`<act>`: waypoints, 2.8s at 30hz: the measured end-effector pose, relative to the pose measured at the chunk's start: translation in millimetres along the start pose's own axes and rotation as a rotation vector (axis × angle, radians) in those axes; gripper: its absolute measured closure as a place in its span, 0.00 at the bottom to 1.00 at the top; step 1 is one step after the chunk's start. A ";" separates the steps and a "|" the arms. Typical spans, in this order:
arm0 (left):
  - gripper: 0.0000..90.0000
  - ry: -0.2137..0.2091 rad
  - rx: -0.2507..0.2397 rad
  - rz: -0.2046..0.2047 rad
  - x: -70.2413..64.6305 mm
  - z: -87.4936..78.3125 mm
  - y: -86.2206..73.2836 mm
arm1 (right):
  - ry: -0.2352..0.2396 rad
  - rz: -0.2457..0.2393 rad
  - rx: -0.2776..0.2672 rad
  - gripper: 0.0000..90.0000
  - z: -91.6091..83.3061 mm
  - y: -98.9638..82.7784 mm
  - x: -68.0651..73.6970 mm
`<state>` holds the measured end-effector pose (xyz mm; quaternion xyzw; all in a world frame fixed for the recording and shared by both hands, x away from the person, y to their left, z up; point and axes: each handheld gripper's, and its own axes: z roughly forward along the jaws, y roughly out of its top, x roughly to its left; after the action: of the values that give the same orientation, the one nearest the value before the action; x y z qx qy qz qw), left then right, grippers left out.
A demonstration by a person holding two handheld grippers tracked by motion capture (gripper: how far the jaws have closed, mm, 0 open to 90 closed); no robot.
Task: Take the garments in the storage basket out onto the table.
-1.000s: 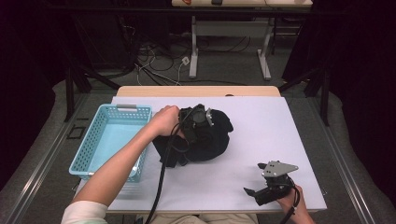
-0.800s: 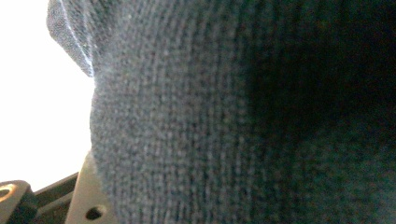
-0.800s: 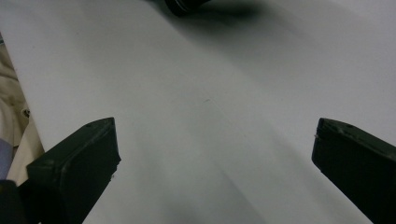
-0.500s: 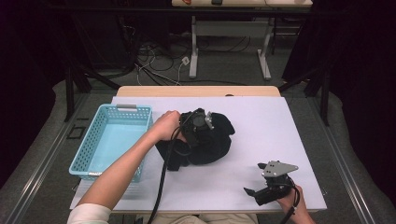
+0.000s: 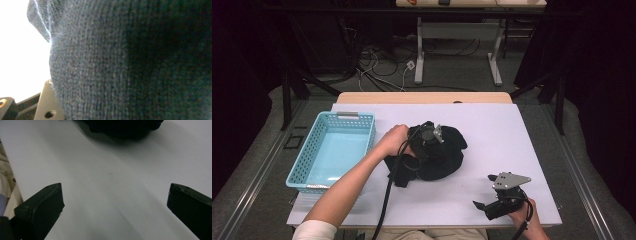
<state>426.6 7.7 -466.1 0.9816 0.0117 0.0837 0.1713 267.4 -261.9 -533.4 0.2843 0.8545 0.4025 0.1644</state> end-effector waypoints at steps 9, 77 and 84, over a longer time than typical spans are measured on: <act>0.44 -0.015 -0.015 -0.012 -2.9 14.8 -2.0 | 0.006 0.001 0.002 0.00 -0.3 0.0 0.3; 0.00 0.074 -0.218 -0.280 -62.2 -24.9 -85.8 | 0.007 -0.010 0.012 0.00 0.5 0.4 0.1; 0.00 0.092 -0.218 -0.294 -72.8 -28.5 -103.1 | -0.004 -0.008 0.004 0.00 1.2 0.2 0.6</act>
<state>350.6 110.5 -486.2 0.9401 0.1535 0.1034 0.2864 267.5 -260.8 -534.0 0.2821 0.8561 0.3995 0.1672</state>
